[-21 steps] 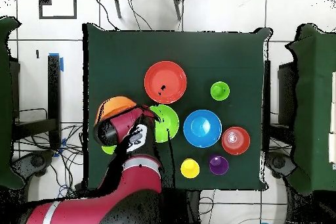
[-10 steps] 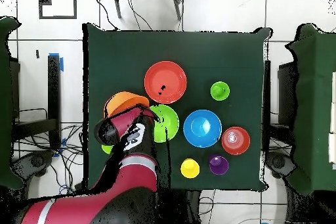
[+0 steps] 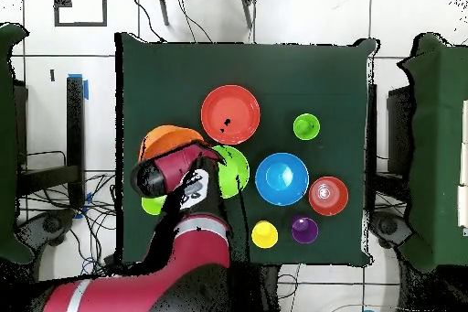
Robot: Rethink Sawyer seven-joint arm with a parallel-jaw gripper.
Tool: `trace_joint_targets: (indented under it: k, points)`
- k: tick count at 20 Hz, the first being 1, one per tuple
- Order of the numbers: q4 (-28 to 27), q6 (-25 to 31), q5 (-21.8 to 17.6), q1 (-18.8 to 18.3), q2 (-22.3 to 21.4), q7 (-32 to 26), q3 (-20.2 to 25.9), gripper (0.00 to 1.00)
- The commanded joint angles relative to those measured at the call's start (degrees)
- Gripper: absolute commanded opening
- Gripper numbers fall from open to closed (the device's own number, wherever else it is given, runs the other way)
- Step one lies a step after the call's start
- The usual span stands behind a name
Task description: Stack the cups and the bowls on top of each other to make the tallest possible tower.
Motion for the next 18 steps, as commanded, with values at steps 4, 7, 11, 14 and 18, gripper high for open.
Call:
trace_joint_targets:
  k: [4,7,11,14,18]
  points:
    - [1.4,21.9,4.0,-10.6,-12.7,-18.6,14.9,0.00]
    - [0.3,24.0,3.4,-12.0,-12.8,-19.3,16.0,0.00]
    - [0.3,25.9,2.5,-13.6,-13.5,-19.2,17.6,0.00]
    - [0.7,26.4,1.7,-13.9,-14.2,-18.4,18.5,0.00]
    - [1.3,26.9,1.2,-14.3,-14.9,-17.8,19.6,0.00]
